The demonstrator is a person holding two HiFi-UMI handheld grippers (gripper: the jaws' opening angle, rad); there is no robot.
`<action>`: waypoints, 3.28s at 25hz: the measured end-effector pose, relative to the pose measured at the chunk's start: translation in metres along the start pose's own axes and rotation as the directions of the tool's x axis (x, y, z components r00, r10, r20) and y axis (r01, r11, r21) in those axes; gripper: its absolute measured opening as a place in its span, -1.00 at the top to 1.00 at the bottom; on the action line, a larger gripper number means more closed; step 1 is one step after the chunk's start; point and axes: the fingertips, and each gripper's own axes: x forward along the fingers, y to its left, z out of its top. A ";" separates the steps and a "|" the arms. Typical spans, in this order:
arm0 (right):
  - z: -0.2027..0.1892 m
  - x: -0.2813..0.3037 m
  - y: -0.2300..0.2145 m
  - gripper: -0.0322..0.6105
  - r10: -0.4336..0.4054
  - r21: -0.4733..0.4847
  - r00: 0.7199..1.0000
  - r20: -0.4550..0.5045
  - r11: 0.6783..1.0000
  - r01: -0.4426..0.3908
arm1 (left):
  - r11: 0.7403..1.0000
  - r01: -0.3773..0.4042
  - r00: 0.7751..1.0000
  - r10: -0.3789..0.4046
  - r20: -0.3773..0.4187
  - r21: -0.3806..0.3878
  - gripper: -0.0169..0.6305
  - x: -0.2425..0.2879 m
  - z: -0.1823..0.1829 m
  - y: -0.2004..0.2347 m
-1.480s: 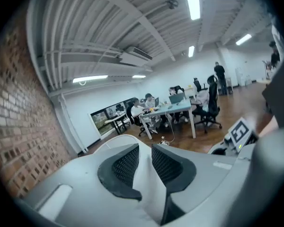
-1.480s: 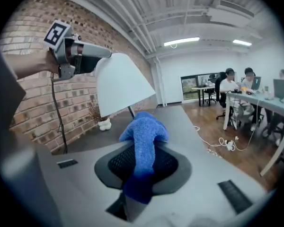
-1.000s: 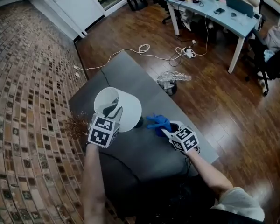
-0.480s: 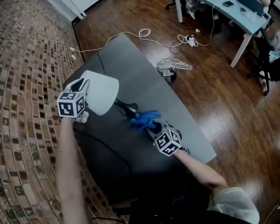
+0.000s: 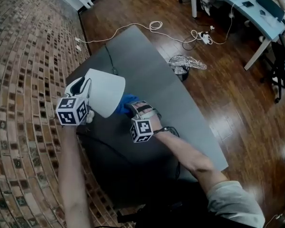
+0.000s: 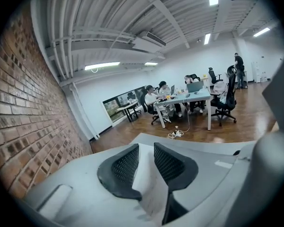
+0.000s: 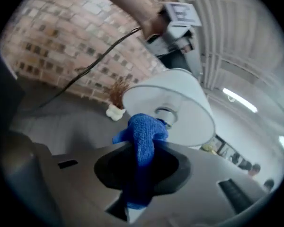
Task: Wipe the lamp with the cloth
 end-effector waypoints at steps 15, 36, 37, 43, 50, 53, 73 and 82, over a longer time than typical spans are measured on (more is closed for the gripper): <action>0.042 0.023 -0.048 0.63 -0.148 -0.175 0.986 0.081 0.971 0.161 | 0.999 0.031 0.995 -0.028 0.091 -0.036 0.61 0.004 -0.008 0.023; -0.035 -0.042 -0.081 0.64 0.049 0.911 0.921 0.386 0.138 -0.389 | 0.977 0.212 0.896 -0.206 0.394 0.029 0.66 -0.098 -0.010 -0.027; -0.030 -0.026 -0.071 0.64 0.064 0.909 0.912 0.405 0.075 -0.409 | 0.974 0.223 0.887 -0.216 0.407 0.032 0.66 -0.106 -0.011 -0.033; -0.057 -0.015 0.015 0.64 0.329 0.872 0.925 0.192 0.376 -0.314 | 0.957 0.276 0.864 -0.287 0.414 0.087 0.65 -0.141 -0.020 -0.066; -0.154 -0.072 0.022 0.64 0.269 0.673 0.927 -0.262 0.739 -0.024 | 0.950 0.276 0.866 -0.312 0.391 0.148 0.69 -0.172 -0.036 -0.091; -0.076 -0.083 -0.004 0.64 0.190 0.846 0.976 0.106 0.498 -0.189 | 0.951 0.270 0.870 -0.309 0.385 0.153 0.70 -0.182 -0.043 -0.098; -0.085 -0.189 -0.042 0.64 0.234 0.902 0.967 0.099 0.390 -0.187 | 0.645 0.359 0.906 -0.414 -0.086 0.674 0.78 -0.291 -0.171 -0.350; -0.044 -0.197 0.082 0.64 0.474 0.794 0.879 0.049 0.516 -0.323 | 0.791 0.395 0.919 -0.337 -0.206 0.467 0.54 -0.285 -0.263 -0.391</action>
